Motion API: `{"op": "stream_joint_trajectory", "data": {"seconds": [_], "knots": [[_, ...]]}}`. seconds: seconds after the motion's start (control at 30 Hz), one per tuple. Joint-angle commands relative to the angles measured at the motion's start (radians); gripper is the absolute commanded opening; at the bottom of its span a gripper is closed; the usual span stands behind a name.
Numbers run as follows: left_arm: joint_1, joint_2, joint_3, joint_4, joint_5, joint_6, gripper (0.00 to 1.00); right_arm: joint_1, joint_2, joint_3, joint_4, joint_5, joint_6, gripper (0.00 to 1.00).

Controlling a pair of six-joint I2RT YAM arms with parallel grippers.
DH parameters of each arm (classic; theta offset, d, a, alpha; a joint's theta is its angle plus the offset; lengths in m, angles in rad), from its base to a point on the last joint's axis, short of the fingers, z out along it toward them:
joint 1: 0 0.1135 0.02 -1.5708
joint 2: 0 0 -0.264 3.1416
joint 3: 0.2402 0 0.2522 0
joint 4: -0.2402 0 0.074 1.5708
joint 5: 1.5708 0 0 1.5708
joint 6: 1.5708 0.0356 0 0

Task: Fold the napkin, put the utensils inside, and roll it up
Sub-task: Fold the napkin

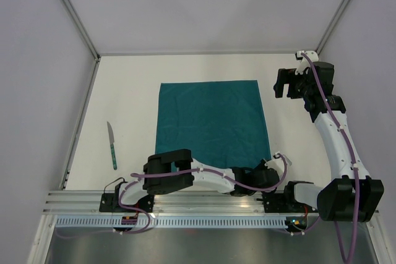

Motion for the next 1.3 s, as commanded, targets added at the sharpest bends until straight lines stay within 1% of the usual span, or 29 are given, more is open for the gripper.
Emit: {"op": "stream_joint_trajectory", "data": {"seconds": [0.0, 0.03, 0.07, 0.23, 0.33, 0.43, 0.47, 0.53, 0.57, 0.6, 0.63, 0.7, 0.73, 0.77, 0.83, 0.87, 0.93, 1.13, 1.27], "knots": [[-0.005, -0.077, -0.017, 0.031, 0.025, 0.03, 0.09, -0.004, -0.027, -0.008, -0.001, 0.03, 0.009, 0.98], [-0.004, -0.097, -0.025, 0.04, 0.045, 0.027, 0.04, -0.002, -0.027, -0.009, -0.001, 0.031, 0.009, 0.98], [-0.002, -0.11, -0.026, 0.047, 0.057, 0.026, 0.02, -0.004, -0.029, -0.009, 0.001, 0.033, 0.009, 0.98], [0.033, -0.172, -0.059, 0.057, 0.135, -0.022, 0.02, -0.004, -0.029, -0.011, -0.001, 0.033, 0.007, 0.98], [0.081, -0.209, -0.103, 0.066, 0.18, -0.057, 0.02, -0.002, -0.029, -0.011, -0.001, 0.033, 0.006, 0.98], [0.154, -0.261, -0.157, 0.07, 0.241, -0.102, 0.02, -0.004, -0.029, -0.012, -0.001, 0.03, 0.006, 0.98], [0.2, -0.29, -0.171, 0.07, 0.26, -0.115, 0.02, -0.004, -0.029, -0.012, 0.001, 0.03, 0.003, 0.98], [0.252, -0.32, -0.216, 0.068, 0.312, -0.157, 0.02, -0.004, -0.029, -0.014, -0.001, 0.028, 0.001, 0.98], [0.304, -0.349, -0.233, 0.07, 0.324, -0.169, 0.02, -0.004, -0.027, -0.015, 0.001, 0.027, 0.0, 0.98], [0.331, -0.366, -0.252, 0.068, 0.339, -0.194, 0.02, -0.002, -0.026, -0.015, 0.002, 0.024, 0.0, 0.98], [0.387, -0.38, -0.282, 0.067, 0.37, -0.206, 0.02, -0.002, -0.023, -0.015, -0.001, 0.016, -0.003, 0.98], [0.446, -0.412, -0.318, 0.051, 0.398, -0.232, 0.02, -0.002, -0.015, -0.015, -0.002, 0.005, -0.003, 0.98], [0.476, -0.42, -0.326, 0.048, 0.431, -0.238, 0.02, -0.002, -0.01, -0.015, -0.004, -0.005, -0.003, 0.98], [0.537, -0.427, -0.333, 0.042, 0.448, -0.244, 0.02, -0.004, -0.004, -0.014, -0.008, -0.01, -0.005, 0.98], [0.599, -0.439, -0.339, 0.024, 0.491, -0.257, 0.02, -0.004, 0.002, -0.012, -0.014, -0.025, -0.003, 0.98], [0.652, -0.441, -0.339, 0.018, 0.517, -0.261, 0.02, -0.002, 0.008, -0.012, -0.016, -0.037, -0.003, 0.98], [0.723, -0.444, -0.336, -0.002, 0.551, -0.263, 0.02, -0.004, 0.01, -0.012, -0.021, -0.047, -0.003, 0.98], [0.877, -0.429, -0.303, -0.061, 0.617, -0.263, 0.02, -0.002, 0.014, -0.017, -0.027, -0.088, -0.011, 0.98], [0.946, -0.418, -0.281, -0.082, 0.643, -0.254, 0.02, -0.001, 0.016, -0.017, -0.028, -0.102, -0.013, 0.98]]}}
